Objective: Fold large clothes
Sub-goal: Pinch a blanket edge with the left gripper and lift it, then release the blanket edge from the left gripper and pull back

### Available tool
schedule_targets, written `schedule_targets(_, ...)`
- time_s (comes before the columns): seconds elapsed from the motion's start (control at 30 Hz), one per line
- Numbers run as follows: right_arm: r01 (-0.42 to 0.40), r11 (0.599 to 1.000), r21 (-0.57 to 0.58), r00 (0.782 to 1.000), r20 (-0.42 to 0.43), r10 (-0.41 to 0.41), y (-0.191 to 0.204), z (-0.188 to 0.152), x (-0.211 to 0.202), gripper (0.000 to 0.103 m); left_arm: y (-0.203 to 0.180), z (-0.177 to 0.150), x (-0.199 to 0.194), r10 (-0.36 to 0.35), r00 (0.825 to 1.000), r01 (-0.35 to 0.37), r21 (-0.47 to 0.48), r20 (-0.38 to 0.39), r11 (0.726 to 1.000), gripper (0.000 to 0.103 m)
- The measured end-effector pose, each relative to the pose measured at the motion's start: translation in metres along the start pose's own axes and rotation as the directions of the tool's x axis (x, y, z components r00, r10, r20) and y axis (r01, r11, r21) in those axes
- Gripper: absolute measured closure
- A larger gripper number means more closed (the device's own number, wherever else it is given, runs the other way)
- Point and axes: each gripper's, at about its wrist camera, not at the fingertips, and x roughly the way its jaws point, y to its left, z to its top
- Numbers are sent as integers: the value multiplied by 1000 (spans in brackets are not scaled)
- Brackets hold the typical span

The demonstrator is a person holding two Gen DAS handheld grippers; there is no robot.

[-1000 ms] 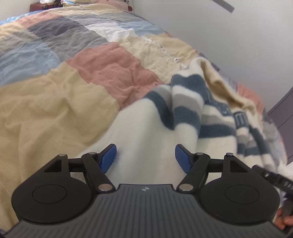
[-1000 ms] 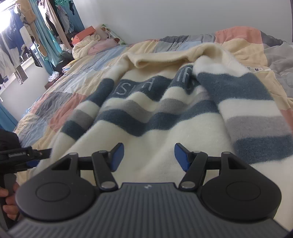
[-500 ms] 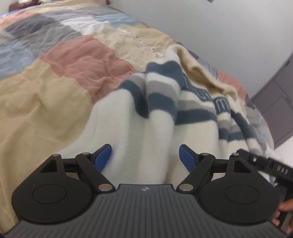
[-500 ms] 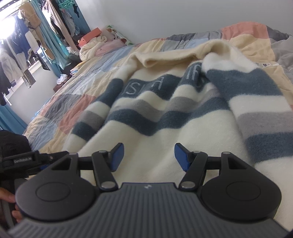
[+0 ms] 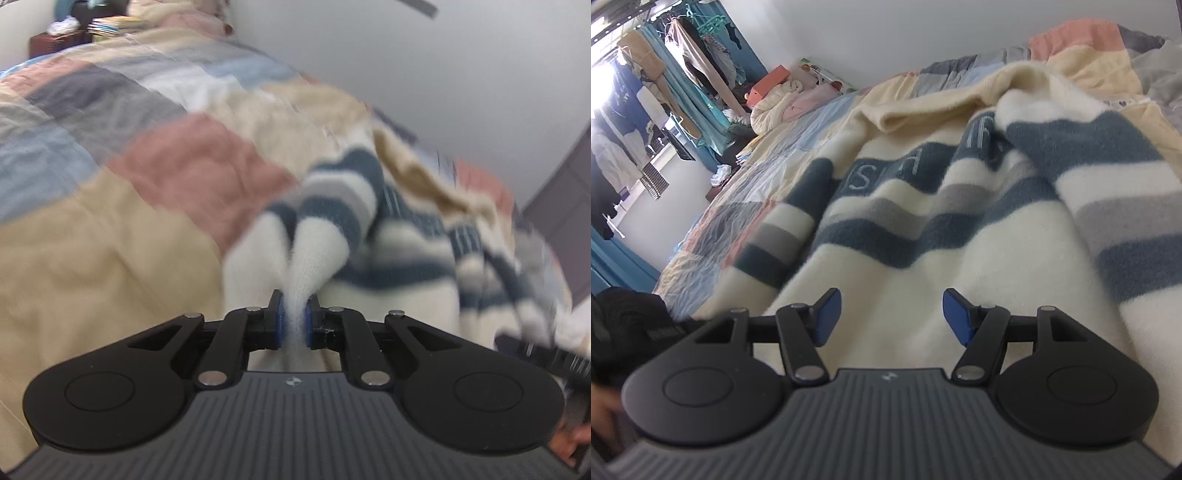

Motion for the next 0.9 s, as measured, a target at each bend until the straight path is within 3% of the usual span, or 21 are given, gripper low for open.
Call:
schedule_targets(0.17, 12, 999, 36, 998, 64, -14, -6, 6, -4, 39, 46, 84, -20, 50, 997, -45, -79, 59, 996, 91)
schedule_targets(0.3, 17, 998, 53, 997, 80, -21, -12, 14, 2, 39, 64, 167, -17, 145, 984, -141, -40, 100, 989, 91)
schedule_targets(0.37, 24, 998, 53, 996, 84, -29, -16, 17, 7, 39, 71, 205, -9, 155, 982, -148, -62, 109, 987, 91)
schedule_targets(0.47, 51, 997, 53, 994, 89, -55, -21, 19, 17, 39, 67, 245, 18, 207, 969, -211, 16, 131, 977, 91)
schedule_targets(0.6, 76, 997, 34, 993, 92, -79, -24, 23, 33, 39, 77, 268, 83, 266, 960, -270, 36, 90, 962, 91)
schedule_targets(0.73, 97, 995, -25, 991, 101, -94, -21, 26, 50, 39, 105, 264, 150, 331, 944, -331, -14, 2, 944, 91)
schedule_targets(0.9, 89, 993, -78, 992, 96, -81, -22, 29, 69, 40, 139, 258, 175, 259, 965, -262, -107, -48, 959, 85)
